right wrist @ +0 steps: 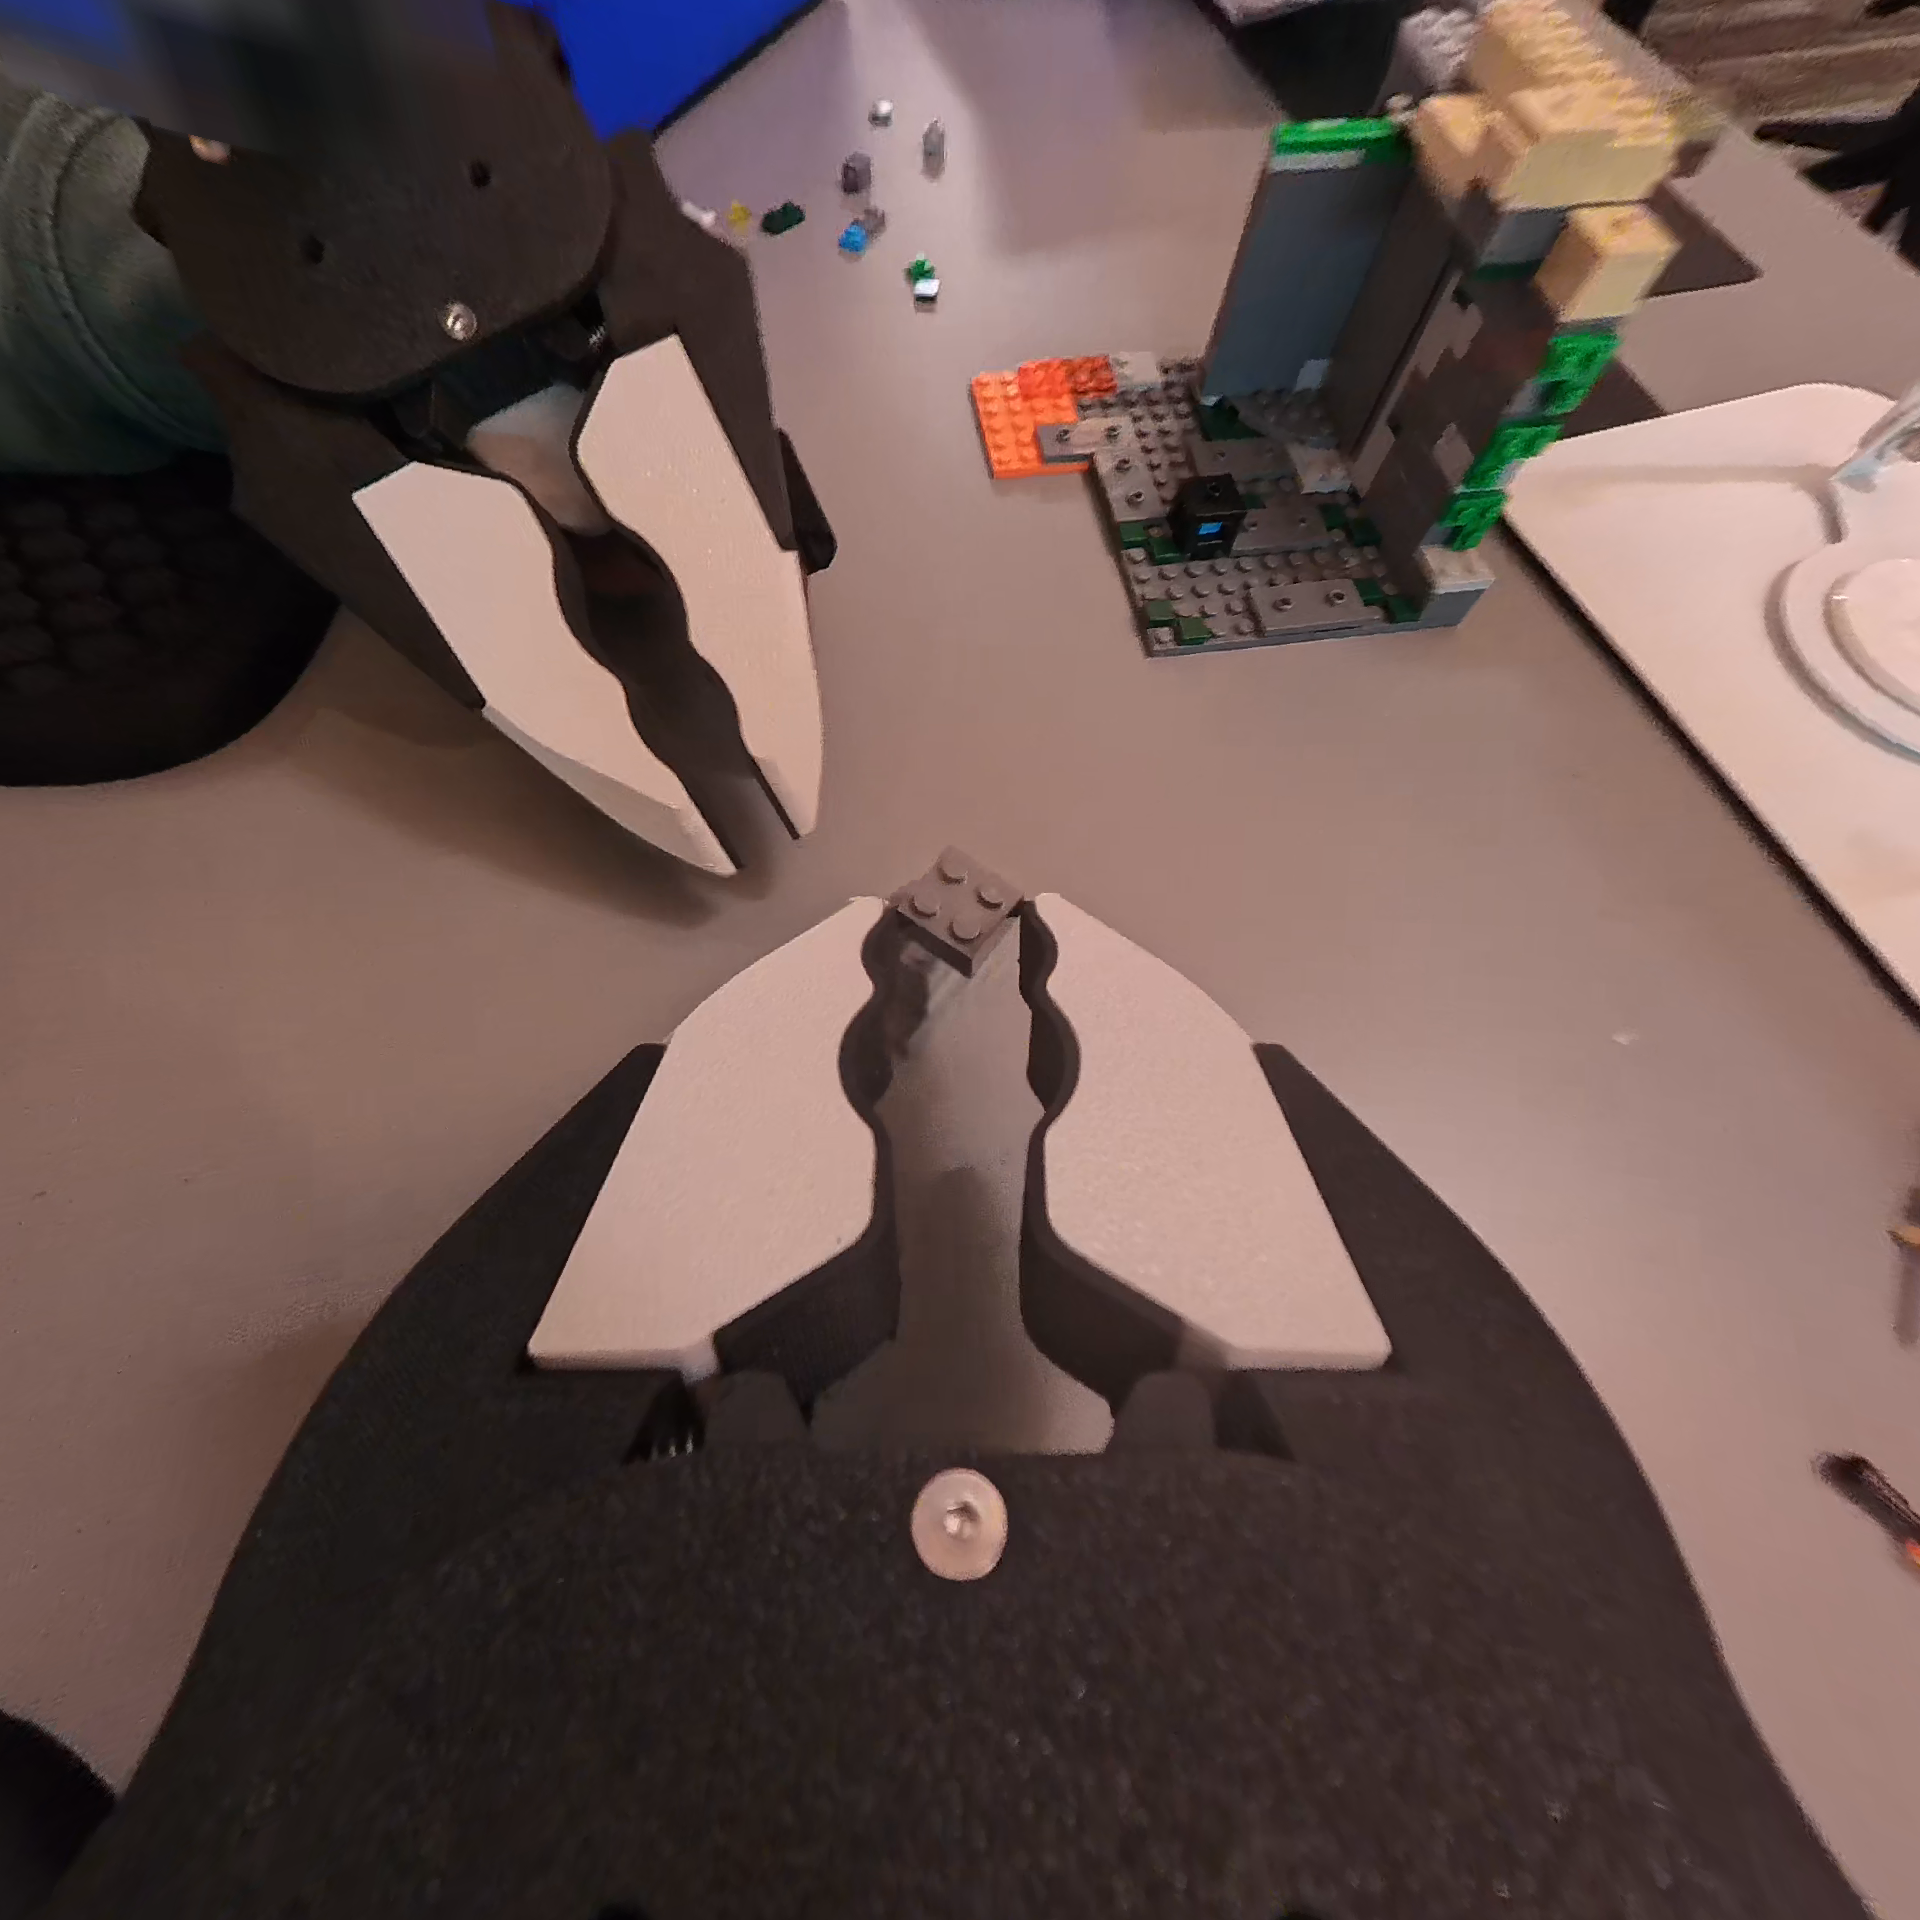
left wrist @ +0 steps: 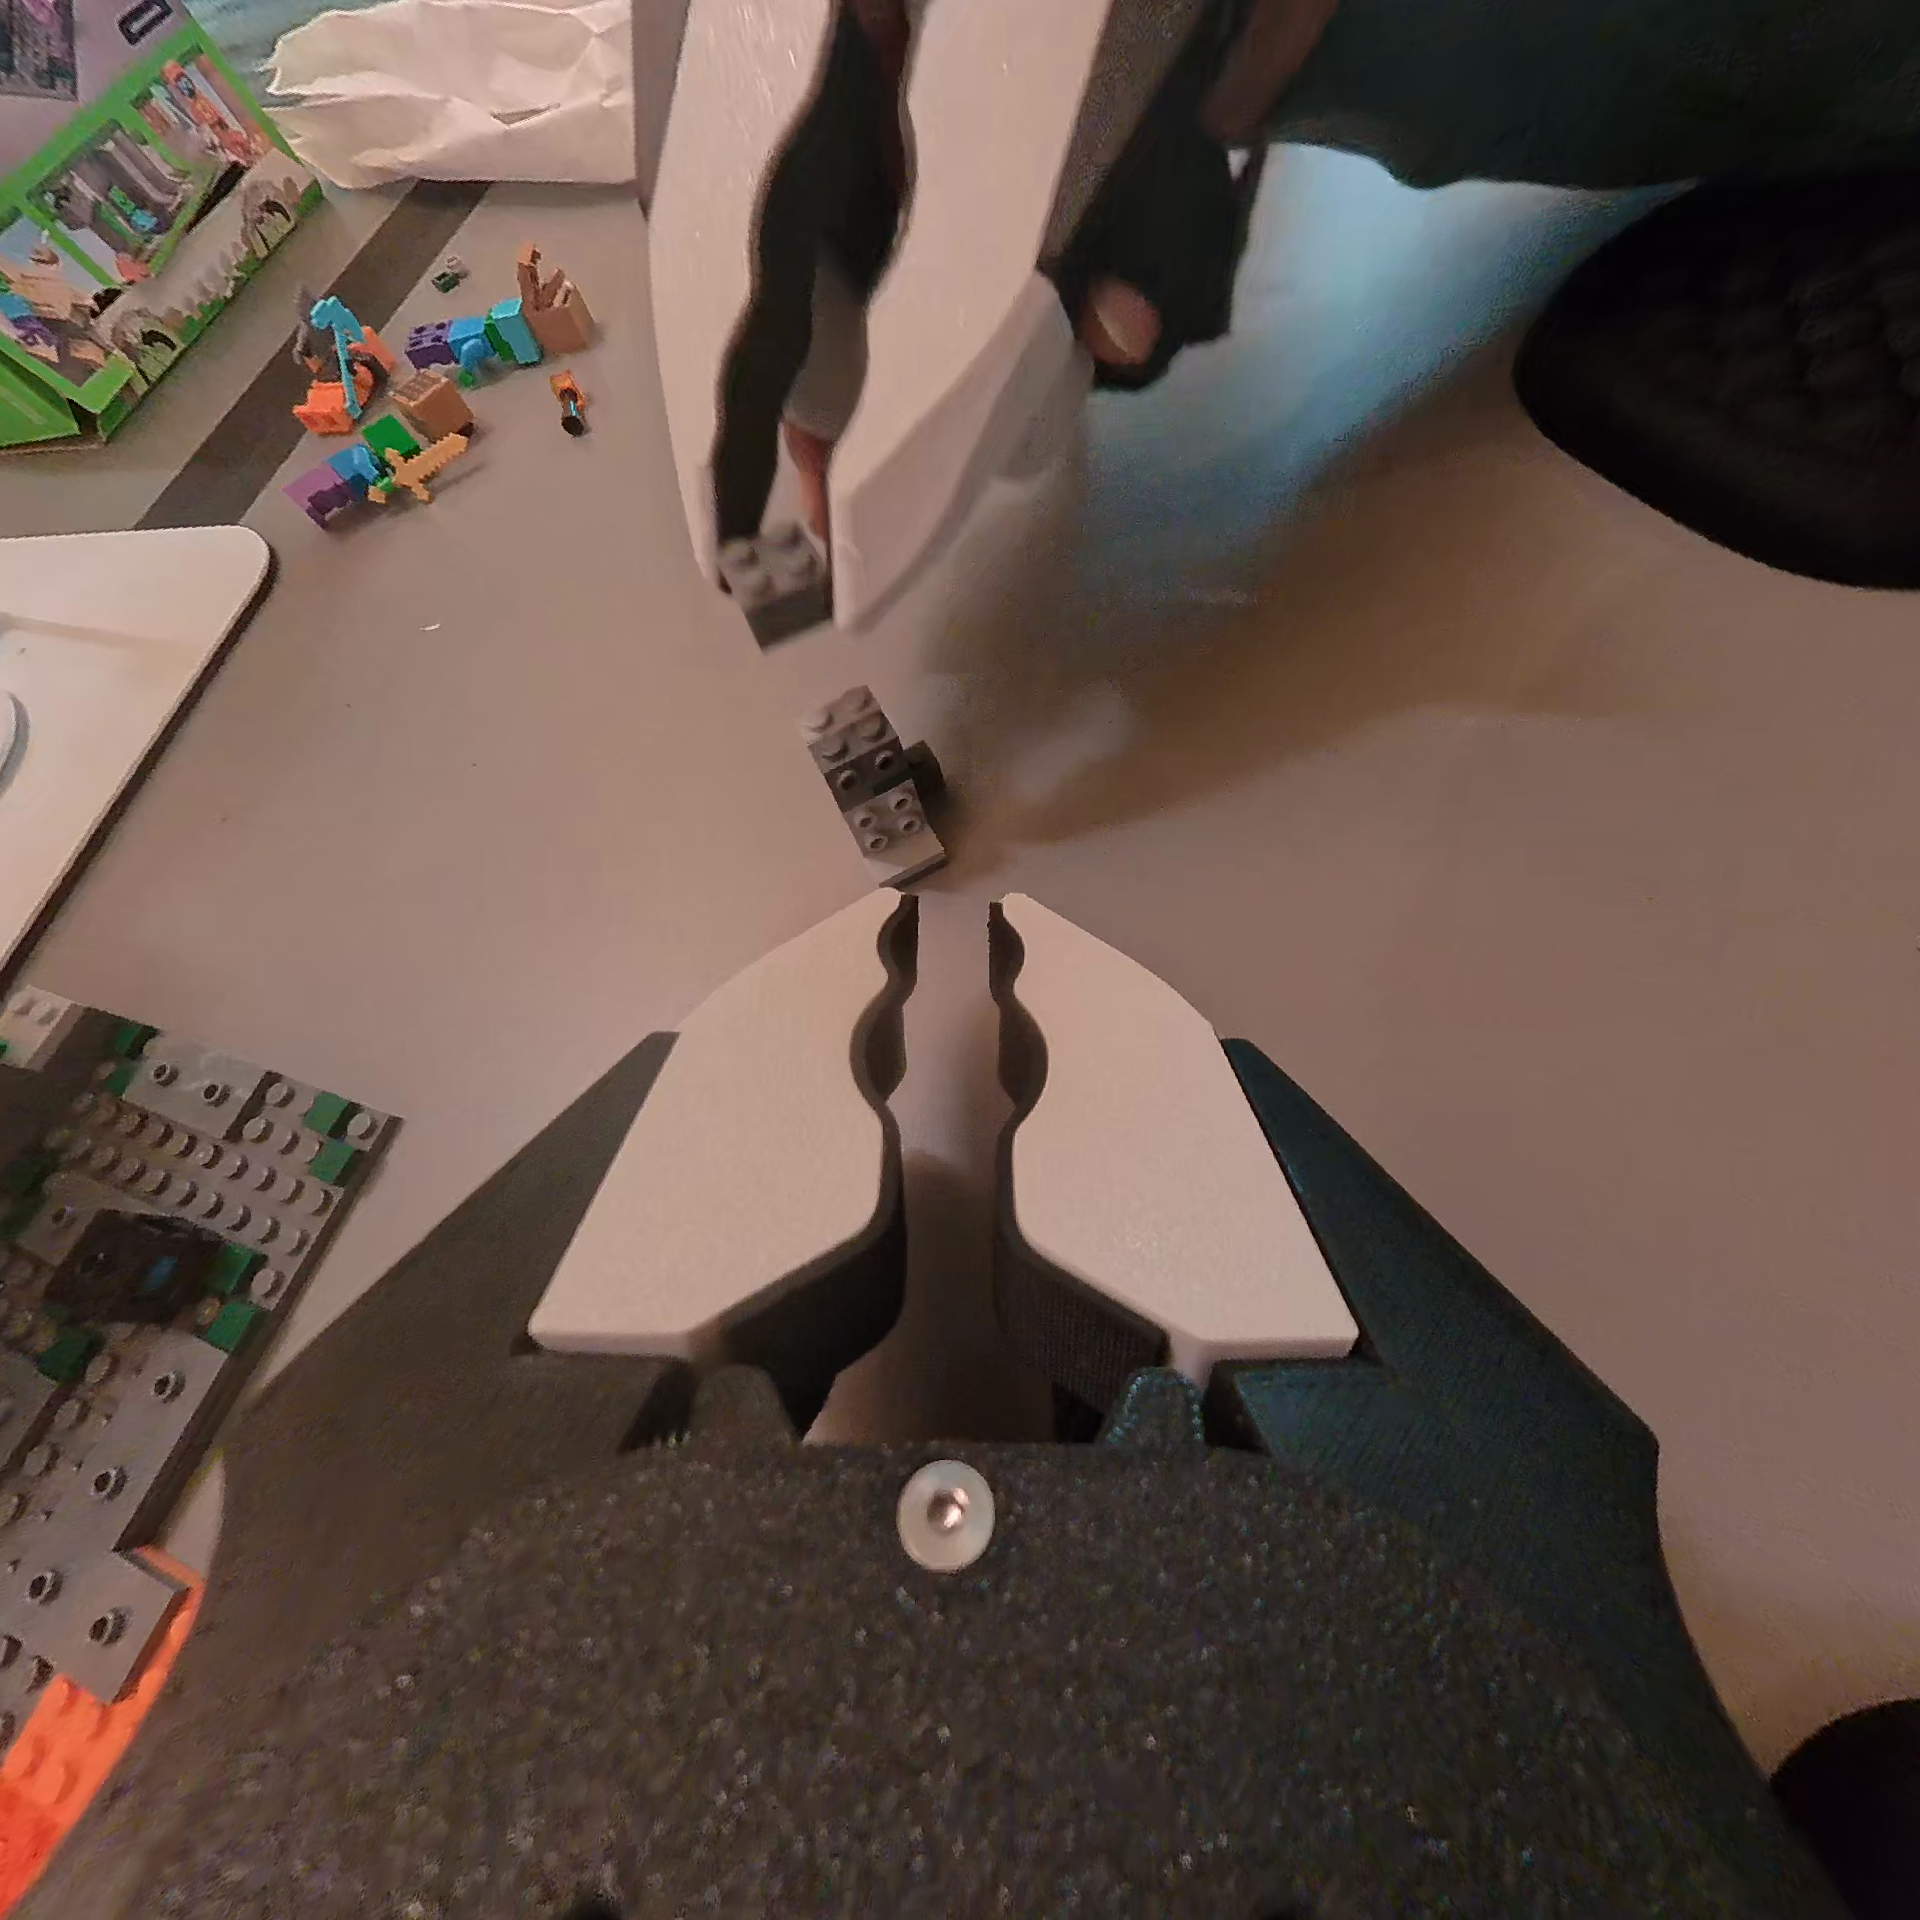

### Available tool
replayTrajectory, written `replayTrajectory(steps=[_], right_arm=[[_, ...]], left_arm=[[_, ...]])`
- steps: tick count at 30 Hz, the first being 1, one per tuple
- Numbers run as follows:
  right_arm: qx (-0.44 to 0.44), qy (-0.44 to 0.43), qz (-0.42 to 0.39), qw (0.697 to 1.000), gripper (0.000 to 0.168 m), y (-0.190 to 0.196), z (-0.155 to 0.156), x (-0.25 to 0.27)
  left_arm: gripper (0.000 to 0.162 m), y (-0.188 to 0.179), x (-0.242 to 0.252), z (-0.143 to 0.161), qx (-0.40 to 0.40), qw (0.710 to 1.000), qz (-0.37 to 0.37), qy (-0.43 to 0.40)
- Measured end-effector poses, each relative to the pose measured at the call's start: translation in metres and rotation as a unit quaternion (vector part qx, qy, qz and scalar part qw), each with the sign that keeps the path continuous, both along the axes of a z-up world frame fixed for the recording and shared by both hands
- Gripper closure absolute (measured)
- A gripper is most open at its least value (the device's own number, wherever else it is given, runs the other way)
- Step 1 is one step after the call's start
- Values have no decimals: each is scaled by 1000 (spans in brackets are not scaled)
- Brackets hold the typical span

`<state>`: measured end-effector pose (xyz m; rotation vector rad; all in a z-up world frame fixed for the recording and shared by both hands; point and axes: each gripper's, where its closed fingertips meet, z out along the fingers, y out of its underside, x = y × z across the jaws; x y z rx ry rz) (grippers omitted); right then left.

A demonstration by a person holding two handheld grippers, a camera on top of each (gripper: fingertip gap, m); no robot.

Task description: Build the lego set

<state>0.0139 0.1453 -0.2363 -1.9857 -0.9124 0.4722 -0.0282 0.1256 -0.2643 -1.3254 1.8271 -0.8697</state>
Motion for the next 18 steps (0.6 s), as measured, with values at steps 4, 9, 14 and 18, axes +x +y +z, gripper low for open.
replayTrajectory(steps=[4,9,14,18], right_arm=[[-1,-2,-34,999,147,4,3,28],[-27,-34,-40,998,147,2,-19,41],[-40,-56,-32,997,147,1,-34,38],[-43,-66,-30,996,147,0,-39,37]], left_arm=[[149,0,0,0,-1,1000,0,0],[149,0,0,0,-2,1000,1,-1],[150,0,0,0,-1,1000,1,0],[150,0,-1,0,-2,1000,1,0]])
